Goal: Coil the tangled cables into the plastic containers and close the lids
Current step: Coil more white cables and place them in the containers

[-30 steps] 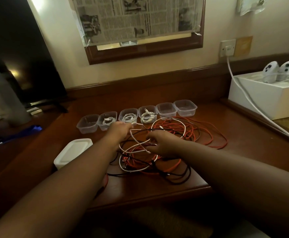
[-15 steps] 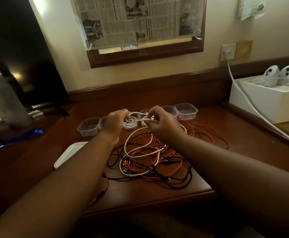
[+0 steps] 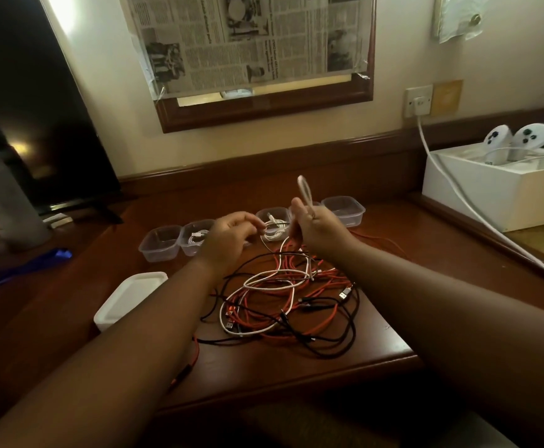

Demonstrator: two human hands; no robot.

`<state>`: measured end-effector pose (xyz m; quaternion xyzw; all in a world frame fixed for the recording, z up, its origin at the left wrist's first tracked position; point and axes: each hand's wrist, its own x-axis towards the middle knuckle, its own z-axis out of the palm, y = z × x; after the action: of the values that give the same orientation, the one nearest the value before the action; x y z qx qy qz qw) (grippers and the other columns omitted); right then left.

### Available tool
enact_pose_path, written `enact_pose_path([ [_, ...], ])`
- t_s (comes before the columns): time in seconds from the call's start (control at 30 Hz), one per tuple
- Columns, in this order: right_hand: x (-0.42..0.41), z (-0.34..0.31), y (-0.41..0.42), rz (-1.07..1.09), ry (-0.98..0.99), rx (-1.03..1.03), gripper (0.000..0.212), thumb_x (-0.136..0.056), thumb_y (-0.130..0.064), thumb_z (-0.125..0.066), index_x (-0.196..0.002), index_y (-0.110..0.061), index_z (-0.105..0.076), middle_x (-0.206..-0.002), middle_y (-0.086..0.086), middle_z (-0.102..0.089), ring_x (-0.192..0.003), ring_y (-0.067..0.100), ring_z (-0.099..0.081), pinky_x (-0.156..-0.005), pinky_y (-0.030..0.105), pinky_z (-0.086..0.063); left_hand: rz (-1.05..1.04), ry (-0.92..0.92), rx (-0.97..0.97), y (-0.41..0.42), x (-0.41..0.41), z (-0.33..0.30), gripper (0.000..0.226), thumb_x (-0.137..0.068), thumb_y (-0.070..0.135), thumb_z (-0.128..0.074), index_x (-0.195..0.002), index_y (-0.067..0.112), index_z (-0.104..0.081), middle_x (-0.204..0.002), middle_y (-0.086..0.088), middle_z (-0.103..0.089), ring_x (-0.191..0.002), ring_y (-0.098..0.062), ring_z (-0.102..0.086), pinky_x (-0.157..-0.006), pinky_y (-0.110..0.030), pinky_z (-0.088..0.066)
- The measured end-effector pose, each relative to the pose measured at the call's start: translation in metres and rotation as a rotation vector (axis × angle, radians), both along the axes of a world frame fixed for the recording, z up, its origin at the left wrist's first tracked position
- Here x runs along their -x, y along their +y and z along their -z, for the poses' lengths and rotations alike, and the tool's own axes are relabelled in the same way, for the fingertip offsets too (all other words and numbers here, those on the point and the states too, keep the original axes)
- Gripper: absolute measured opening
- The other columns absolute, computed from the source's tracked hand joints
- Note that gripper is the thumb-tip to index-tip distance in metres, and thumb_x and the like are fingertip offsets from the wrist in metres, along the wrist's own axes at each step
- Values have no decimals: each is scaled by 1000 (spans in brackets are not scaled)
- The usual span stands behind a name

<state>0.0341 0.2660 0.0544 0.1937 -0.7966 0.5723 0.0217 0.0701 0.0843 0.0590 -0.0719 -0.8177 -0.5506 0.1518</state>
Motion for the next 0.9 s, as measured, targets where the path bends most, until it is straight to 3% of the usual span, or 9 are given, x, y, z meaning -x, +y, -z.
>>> enact_pose_path([
  [0.1, -9, -17, -2, -113, -103, 317, 56, -105, -45, -28, -74, -9, -57, -52, 5, -49, -51, 22, -48, -57, 33, -43, 118, -203, 282, -3, 11, 26, 35, -89, 1, -64, -118, 21, -62, -111, -1, -62, -97, -14, -62, -68, -16, -51],
  [0.17, -15, -28, -3, -159, -210, 495, 54, -104, -48, -28, -77, -9, -54, -51, 3, -42, -49, 20, -42, -58, 35, -44, 255, -335, 330, -1, 16, 39, 48, -84, 8, -72, -126, 27, -58, -119, 2, -58, -108, -12, -59, -79, -20, -52],
  [0.23, -19, -35, -3, -184, -303, 620, 55, -103, -53, -28, -79, -10, -53, -52, 1, -37, -48, 17, -37, -58, 36, -44, 290, -307, 477, 7, 18, 49, 47, -81, 18, -76, -125, 29, -62, -118, 9, -58, -112, -10, -57, -91, -25, -49],
  [0.33, -20, -40, -2, -222, -383, 756, 59, -102, -58, -26, -76, -11, -52, -52, -1, -31, -47, 14, -28, -50, 29, -33, 240, -182, 711, 16, 21, 61, 22, -89, 20, -69, -111, 22, -71, -107, 11, -61, -108, -12, -60, -96, -27, -48],
  [0.43, -19, -39, 1, -230, -394, 794, 61, -102, -59, -25, -74, -11, -52, -49, -1, -28, -44, 13, -23, -47, 26, -24, 139, -215, 689, 10, 28, 63, 10, -95, 28, -62, -93, 28, -72, -99, 4, -67, -96, -18, -63, -92, -42, -52],
  [0.57, -20, -39, 9, -209, -421, 823, 61, -103, -56, -23, -74, -10, -51, -50, -1, -29, -43, 12, -23, -47, 27, -23, 176, -178, 691, 5, 32, 61, 30, -94, 13, -58, -113, 34, -66, -104, 3, -64, -90, -16, -63, -80, -32, -55],
  [0.63, -22, -43, 13, -228, -426, 857, 62, -103, -57, -21, -73, -10, -50, -51, -1, -29, -43, 12, -23, -47, 27, -23, 269, -194, 720, 6, 32, 65, 39, -89, 12, -58, -114, 40, -66, -113, 13, -65, -101, -10, -64, -91, -31, -54],
  [0.73, -22, -47, 15, -234, -421, 873, 62, -102, -57, -21, -73, -11, -50, -52, -1, -28, -43, 12, -24, -45, 27, -24, 293, -160, 786, 6, 32, 71, 22, -90, 23, -65, -102, 40, -68, -113, 17, -65, -107, -2, -60, -100, -33, -50],
  [0.9, -26, -37, 13, -128, -463, 677, 45, -104, -46, -34, -81, -11, -53, -57, -2, -37, -45, 11, -28, -44, 26, -26, 98, -13, 731, -2, 36, 64, 6, -97, 27, -56, -94, 32, -57, -92, 8, -64, -82, -10, -60, -75, -37, -54],
])
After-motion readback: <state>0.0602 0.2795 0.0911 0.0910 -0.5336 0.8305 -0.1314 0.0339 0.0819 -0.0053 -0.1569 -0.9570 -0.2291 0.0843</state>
